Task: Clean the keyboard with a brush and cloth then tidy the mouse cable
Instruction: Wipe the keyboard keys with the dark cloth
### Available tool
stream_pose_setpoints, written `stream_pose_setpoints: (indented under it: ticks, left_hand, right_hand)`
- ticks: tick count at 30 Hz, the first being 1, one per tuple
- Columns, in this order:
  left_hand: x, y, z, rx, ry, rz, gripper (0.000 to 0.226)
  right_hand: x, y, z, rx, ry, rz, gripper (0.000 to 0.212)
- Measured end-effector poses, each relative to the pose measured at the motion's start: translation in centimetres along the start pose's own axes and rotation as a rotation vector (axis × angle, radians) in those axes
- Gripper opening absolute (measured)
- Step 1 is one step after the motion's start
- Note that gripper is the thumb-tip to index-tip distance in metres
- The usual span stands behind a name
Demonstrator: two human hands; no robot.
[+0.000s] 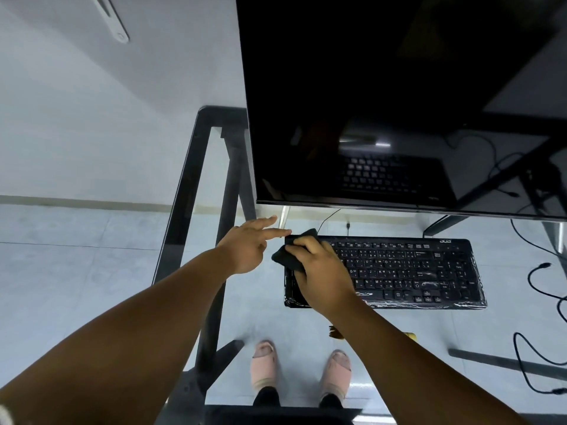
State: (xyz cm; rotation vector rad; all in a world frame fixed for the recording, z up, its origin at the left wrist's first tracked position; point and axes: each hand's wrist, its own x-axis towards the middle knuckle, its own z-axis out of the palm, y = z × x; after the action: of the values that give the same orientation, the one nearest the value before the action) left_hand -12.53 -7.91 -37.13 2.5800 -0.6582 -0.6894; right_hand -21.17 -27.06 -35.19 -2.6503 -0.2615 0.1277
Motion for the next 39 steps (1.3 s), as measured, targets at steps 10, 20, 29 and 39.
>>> stream_pose_setpoints:
  ticks: [10, 20, 29, 39]
  left_hand:
    - [-0.2, -0.4, 0.3, 0.037, -0.011, 0.022, 0.067]
    - [-0.2, -0.4, 0.0, 0.016, -0.052, 0.000, 0.063]
    - [-0.1, -0.7, 0.1, -0.009, -0.060, 0.005, 0.065]
    - [-0.1, -0.7, 0.2, 0.005, -0.069, 0.005, 0.063]
  right_hand:
    - [0.2, -0.2, 0.2, -0.012, 0.030, 0.018, 0.037]
    - [0.9, -1.4, 1.1, -0.013, 0.116, 0.121, 0.034]
    - [-0.8, -1.5, 1.0, -0.062, 0.068, 0.102, 0.031]
    - [0.9, -2.0, 0.9, -0.090, 0.112, 0.134, 0.030]
